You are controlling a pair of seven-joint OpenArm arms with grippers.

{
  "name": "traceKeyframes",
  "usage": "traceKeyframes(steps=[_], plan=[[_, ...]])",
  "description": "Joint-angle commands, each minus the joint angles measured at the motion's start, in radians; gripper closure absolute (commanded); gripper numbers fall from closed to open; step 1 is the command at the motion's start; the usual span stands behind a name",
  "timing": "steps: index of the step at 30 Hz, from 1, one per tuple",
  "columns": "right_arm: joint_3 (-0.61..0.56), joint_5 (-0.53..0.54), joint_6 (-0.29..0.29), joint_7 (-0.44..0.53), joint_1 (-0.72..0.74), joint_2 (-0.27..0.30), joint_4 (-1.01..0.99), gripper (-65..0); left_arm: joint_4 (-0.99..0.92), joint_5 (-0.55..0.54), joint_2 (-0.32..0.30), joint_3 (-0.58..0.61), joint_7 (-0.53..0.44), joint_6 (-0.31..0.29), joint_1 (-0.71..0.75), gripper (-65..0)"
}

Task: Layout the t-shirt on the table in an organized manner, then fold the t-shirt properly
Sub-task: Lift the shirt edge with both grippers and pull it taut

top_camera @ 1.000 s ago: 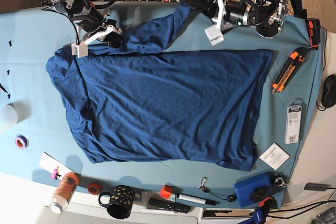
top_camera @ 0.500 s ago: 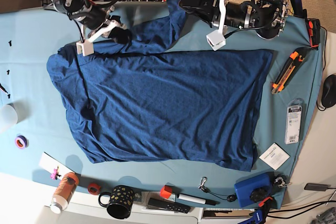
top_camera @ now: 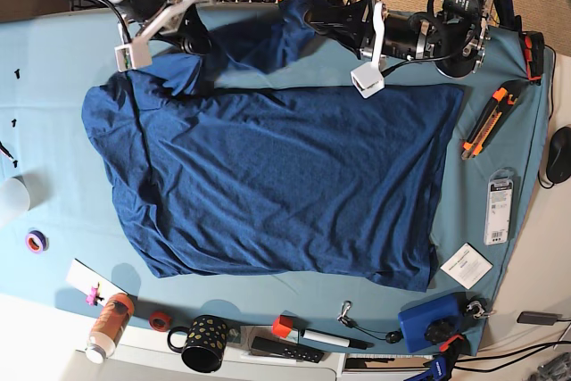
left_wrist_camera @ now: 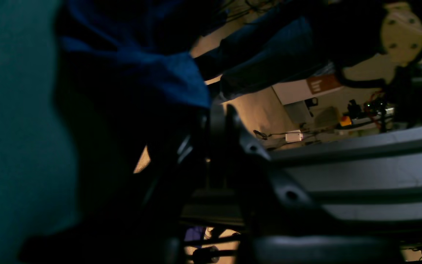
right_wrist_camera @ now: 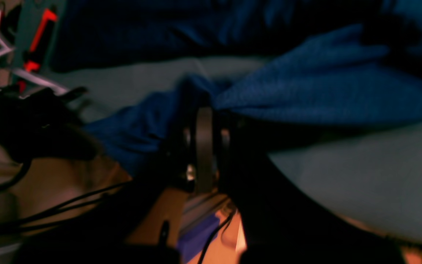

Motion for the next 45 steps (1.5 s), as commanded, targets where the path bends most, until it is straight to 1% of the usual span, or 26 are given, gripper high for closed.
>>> traceKeyframes(steps=[1, 3, 6, 9, 14, 23, 28, 32, 39, 45], plan=[[0.002, 0.008, 0.002, 0.009, -0.02, 0.0, 0.008, 0.0, 0.016, -0.028, -0.005, -0.002, -0.01, 0.002, -0.008, 0.0], [0.002, 0.043, 0.008, 0.007, -0.032, 0.0, 0.008, 0.0, 0.016, -0.028, -0.006, -0.002, -0.01, 0.002, -0.007, 0.0], [-0.002, 0.046, 0.013, -0.029, -0.035, 0.0, 0.008, 0.0, 0.021, -0.028, -0.006, -0.002, -0.01, 0.002, -0.004, 0.0], [-0.002, 0.078, 0.014, -0.044, -0.035, 0.0, 0.008, 0.0, 0.043, -0.028, -0.008, -0.002, -0.01, 0.002, -0.002, 0.0], [-0.002, 0.206, 0.08, -0.047, -0.034, 0.0, 0.008, 0.0, 0.135, -0.028, -0.008, -0.031, -0.01, 0.002, 0.001, 0.0], [-0.002, 0.454, 0.165, -0.047, -0.034, 0.0, 0.008, 0.0, 0.428, -0.028, -0.005, -0.214, -0.01, 0.002, 0.083, 0.0], [-0.002, 0.581, 0.165, -0.047, -0.034, 0.0, 0.008, 0.0, 0.528, -0.028, -0.005, -0.273, -0.01, 0.002, 0.15, 0.0], [-0.002, 0.583, 0.165, -0.047, -0.034, 0.0, 0.008, 0.0, 0.555, -0.028, -0.005, -0.27, -0.01, 0.002, 0.2, 0.0], [0.002, 0.581, 0.165, -0.047, -0.017, 0.0, 0.008, 0.0, 0.555, -0.028, -0.005, -0.27, -0.01, 0.002, 0.205, 0.0], [0.002, 0.455, 0.165, -0.047, 0.026, 0.0, 0.008, 0.0, 0.555, -0.028, -0.005, -0.27, -0.01, 0.002, 0.194, 0.0]])
